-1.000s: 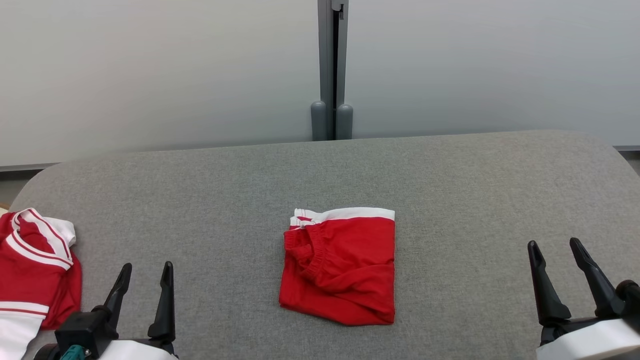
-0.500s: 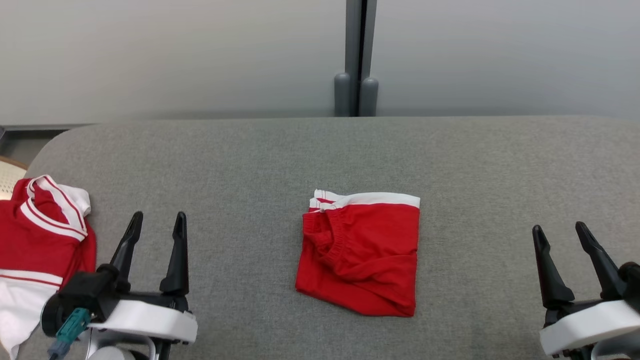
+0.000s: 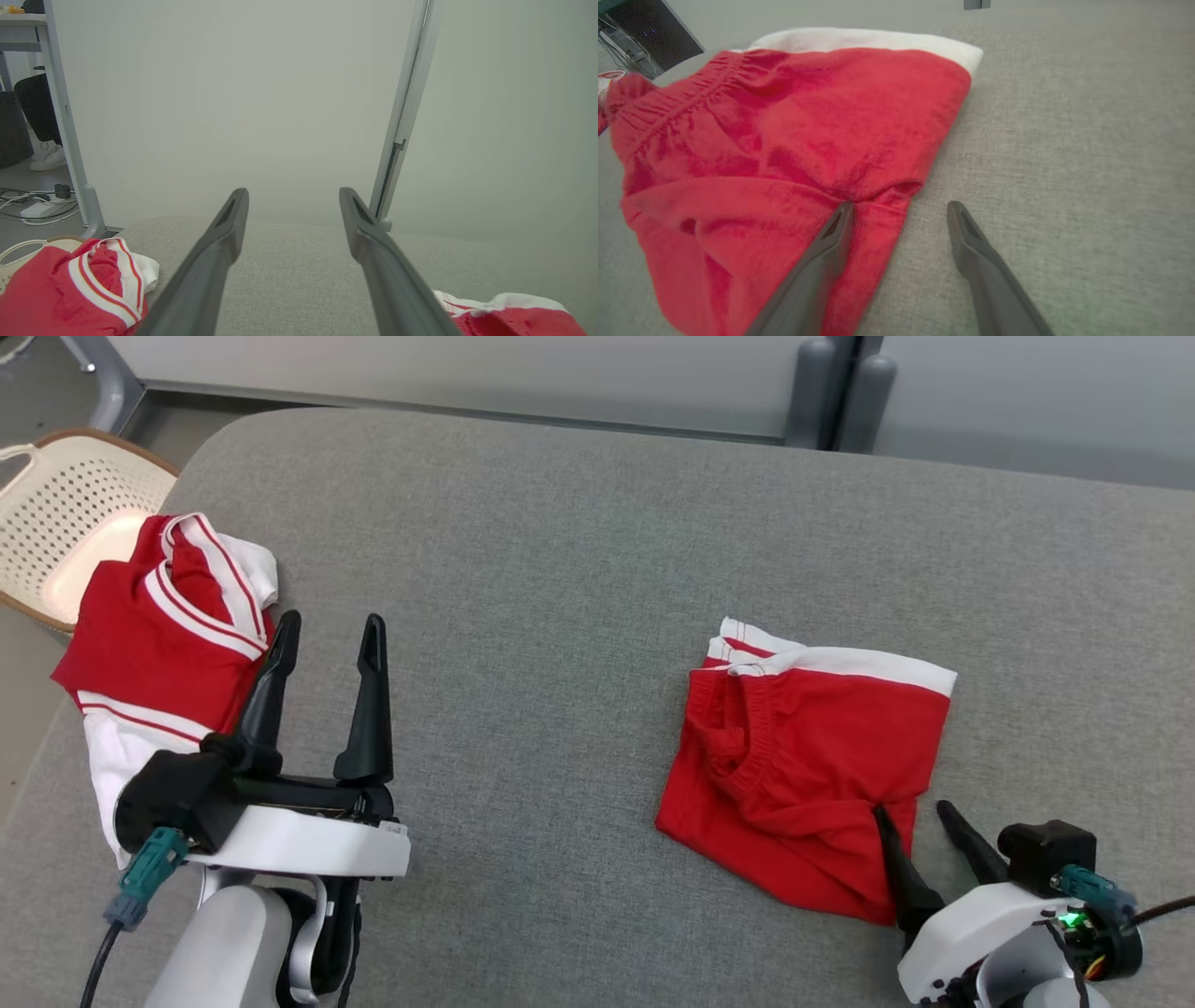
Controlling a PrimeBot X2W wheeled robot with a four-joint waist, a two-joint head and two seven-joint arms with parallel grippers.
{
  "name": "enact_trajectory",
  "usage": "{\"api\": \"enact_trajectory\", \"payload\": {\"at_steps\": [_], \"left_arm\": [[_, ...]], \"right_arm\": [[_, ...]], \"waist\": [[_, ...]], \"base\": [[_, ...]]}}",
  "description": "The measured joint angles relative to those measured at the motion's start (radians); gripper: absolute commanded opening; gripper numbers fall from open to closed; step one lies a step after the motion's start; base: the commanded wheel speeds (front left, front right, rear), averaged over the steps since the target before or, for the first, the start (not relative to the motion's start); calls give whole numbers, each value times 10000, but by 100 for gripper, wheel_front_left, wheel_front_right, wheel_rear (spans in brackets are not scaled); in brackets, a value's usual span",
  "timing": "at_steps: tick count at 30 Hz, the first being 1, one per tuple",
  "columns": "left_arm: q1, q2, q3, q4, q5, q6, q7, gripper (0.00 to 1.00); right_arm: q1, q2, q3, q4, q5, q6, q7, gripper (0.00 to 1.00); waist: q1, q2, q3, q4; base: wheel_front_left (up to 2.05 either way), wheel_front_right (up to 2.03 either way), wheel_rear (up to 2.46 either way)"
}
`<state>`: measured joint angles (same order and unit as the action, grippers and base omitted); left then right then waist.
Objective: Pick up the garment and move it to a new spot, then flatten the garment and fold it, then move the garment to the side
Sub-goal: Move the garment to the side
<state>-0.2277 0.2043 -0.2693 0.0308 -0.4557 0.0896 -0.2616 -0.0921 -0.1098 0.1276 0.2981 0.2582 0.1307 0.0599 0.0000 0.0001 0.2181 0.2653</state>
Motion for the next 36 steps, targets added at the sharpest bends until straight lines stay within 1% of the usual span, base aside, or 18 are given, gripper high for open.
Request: {"api": "enact_trajectory", "payload": {"at_steps": [1, 3, 4, 5, 8, 15, 20, 25, 31, 32, 36], "left_arm": [[-38, -50, 82, -17, 82, -36, 0, 100], [-56, -184, 263, -144, 253, -201, 0, 100], [-56, -184, 263, -144, 253, -201, 0, 100], [-56, -295, 435, -219, 399, -337, -2, 100], [-54, -393, 683, -297, 625, -558, -2, 100], [-30, -610, 1300, -382, 1120, -1074, -17, 100], [7, -704, 1544, -408, 1448, -1329, -17, 100], [9, -677, 1312, -514, 1779, -1603, -21, 100], [-438, -385, 848, -625, 1996, -1887, -10, 100], [-438, -385, 848, -625, 1996, -1887, -10, 100], [-756, -190, 581, -884, 2067, -1958, 178, 100]], "right_arm": [[-102, 50, 63, 215, 98, 0, -42, 100], [-362, 84, 150, 504, 184, 0, -104, 40], [-362, 84, 150, 504, 184, 0, -104, 13], [-541, 109, 188, 721, 228, 0, -100, 0], [-700, 102, 268, 802, 205, 4, -100, 0], [-732, -334, 303, 485, -61, 19, -211, 0], [-833, -539, 491, 330, -46, 15, -107, 0], [-1258, -731, 882, 290, 8, 12, -67, 0], [-1770, -1273, 1384, 360, 138, 15, -180, 0], [-1770, -1273, 1384, 360, 138, 15, -180, 0], [-2123, -1871, 1419, 462, 234, 13, -337, 0]], "waist": [[0, 0, 81, 68], [0, 0, 213, 165], [0, 0, 213, 165], [0, 0, 304, 197], [0, 0, 350, 168], [0, 0, 422, 1], [0, 0, 449, -349], [0, 0, 611, -1062], [0, 0, 981, -2264], [0, 0, 981, -2264], [0, 0, 1322, -3139]], "base": [[0, 0, 0], [0, 0, 0], [0, 0, 0], [0, 0, 0], [0, 0, 0], [0, 0, 0], [0, 0, 0], [0, 0, 0], [0, 0, 0], [0, 0, 0], [0, 0, 0]]}}
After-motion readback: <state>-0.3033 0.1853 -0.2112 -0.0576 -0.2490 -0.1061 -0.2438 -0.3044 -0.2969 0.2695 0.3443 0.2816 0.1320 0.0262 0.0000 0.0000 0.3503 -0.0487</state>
